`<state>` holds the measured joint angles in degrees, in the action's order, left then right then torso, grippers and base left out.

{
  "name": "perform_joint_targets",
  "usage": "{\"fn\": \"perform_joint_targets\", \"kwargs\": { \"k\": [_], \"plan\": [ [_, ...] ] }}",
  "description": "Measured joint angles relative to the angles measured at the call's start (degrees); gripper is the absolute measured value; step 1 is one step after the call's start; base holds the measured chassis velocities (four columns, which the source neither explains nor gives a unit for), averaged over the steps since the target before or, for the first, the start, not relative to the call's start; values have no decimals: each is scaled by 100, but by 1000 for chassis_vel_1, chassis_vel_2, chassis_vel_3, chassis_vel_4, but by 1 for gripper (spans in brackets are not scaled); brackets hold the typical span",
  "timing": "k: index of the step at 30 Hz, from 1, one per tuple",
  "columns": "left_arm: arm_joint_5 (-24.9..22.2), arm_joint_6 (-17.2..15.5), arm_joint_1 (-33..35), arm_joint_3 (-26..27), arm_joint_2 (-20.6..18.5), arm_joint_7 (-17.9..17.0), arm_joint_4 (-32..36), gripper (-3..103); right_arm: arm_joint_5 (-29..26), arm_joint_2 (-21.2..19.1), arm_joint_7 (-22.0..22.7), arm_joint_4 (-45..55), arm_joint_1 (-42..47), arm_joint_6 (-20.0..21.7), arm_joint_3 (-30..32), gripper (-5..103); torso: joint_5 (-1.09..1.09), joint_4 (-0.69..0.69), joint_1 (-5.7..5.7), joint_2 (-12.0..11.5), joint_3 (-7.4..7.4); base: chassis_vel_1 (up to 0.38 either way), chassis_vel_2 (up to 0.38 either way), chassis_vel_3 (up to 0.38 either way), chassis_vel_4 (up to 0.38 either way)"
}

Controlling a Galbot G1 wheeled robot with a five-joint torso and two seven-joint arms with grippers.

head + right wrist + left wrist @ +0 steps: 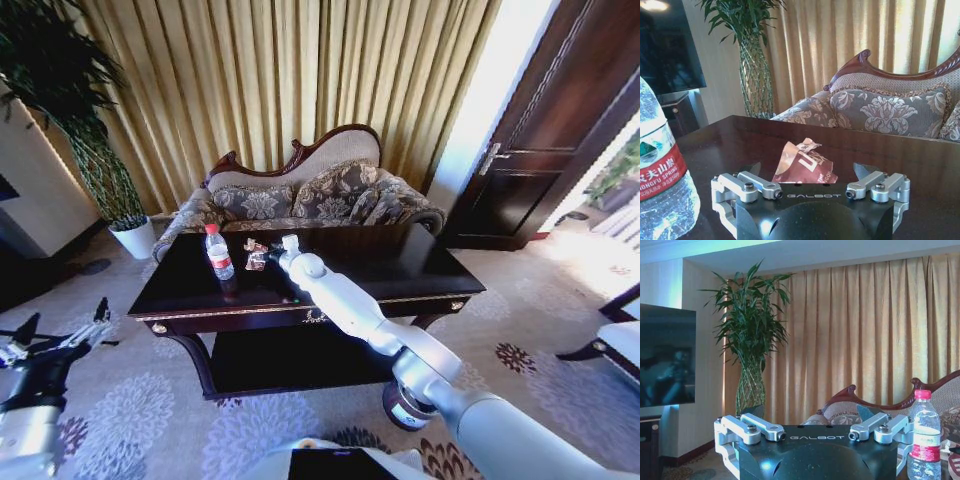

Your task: Move to the front of the table and place the trash on the table into the trash bin.

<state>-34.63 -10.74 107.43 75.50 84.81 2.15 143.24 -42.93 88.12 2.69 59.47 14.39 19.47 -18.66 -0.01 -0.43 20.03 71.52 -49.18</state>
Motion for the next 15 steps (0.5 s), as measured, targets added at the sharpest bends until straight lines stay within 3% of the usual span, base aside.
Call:
{"fn": "perform_joint_targets", "kwargs": {
  "k": [15],
  "plan": [
    [-150, 58, 44, 178, 10, 42, 0, 100, 109, 155, -4, -263, -58, 1, -62, 100, 0, 0, 0, 0, 0, 0, 0, 0, 0]
  ]
}}
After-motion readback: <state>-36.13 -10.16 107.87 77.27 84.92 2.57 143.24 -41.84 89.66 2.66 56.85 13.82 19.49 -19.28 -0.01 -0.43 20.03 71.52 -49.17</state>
